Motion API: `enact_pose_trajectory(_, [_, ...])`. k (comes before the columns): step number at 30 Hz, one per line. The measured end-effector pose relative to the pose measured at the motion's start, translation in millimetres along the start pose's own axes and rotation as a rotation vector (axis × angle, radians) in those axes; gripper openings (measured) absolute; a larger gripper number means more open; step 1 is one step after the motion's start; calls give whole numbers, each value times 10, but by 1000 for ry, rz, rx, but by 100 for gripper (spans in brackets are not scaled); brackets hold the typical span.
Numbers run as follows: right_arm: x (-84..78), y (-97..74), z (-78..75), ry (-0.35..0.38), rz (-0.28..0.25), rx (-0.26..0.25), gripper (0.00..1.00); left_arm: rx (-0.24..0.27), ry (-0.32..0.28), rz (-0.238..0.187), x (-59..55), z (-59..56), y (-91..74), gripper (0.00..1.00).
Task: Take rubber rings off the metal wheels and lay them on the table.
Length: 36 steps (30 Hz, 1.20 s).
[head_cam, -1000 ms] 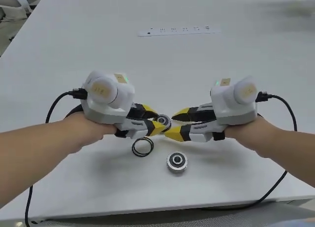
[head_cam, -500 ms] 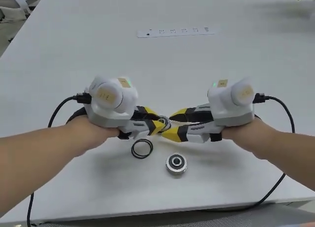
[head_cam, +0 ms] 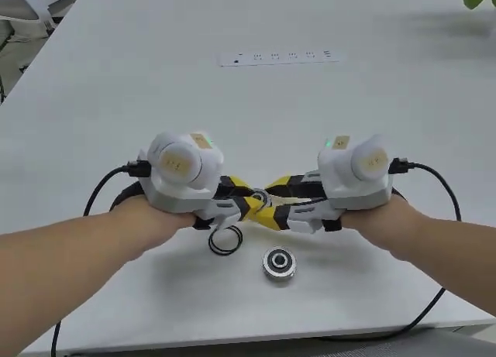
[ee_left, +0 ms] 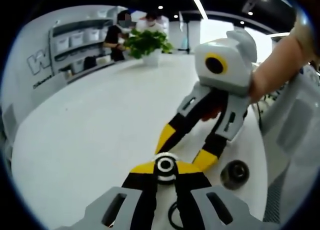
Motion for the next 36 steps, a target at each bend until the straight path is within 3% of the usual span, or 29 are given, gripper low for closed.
enact_pose_trajectory(8, [-22, -24, -35, -25, 16, -15, 27, 8, -1, 3, -7, -8, 0, 14])
enact_pose_trajectory(24, [-94, -133, -50, 125, -14, -2, 23, 10, -9, -2, -4, -34, -7, 14])
enact_pose_trajectory(36, [-101, -189, -4, 141, -15, 6, 14, 14, -23, -8, -3, -34, -6, 14])
Point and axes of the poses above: the centre of the closed fingertips' face, and the gripper's own axes: y roughly forward along the fingers, z roughly to its left, x roughly out of its top, the point moved 1 cm from there along -y, roughly backward along the fingers, and after that the axes turned 8 degrees about -z, right-handed, at the moved point
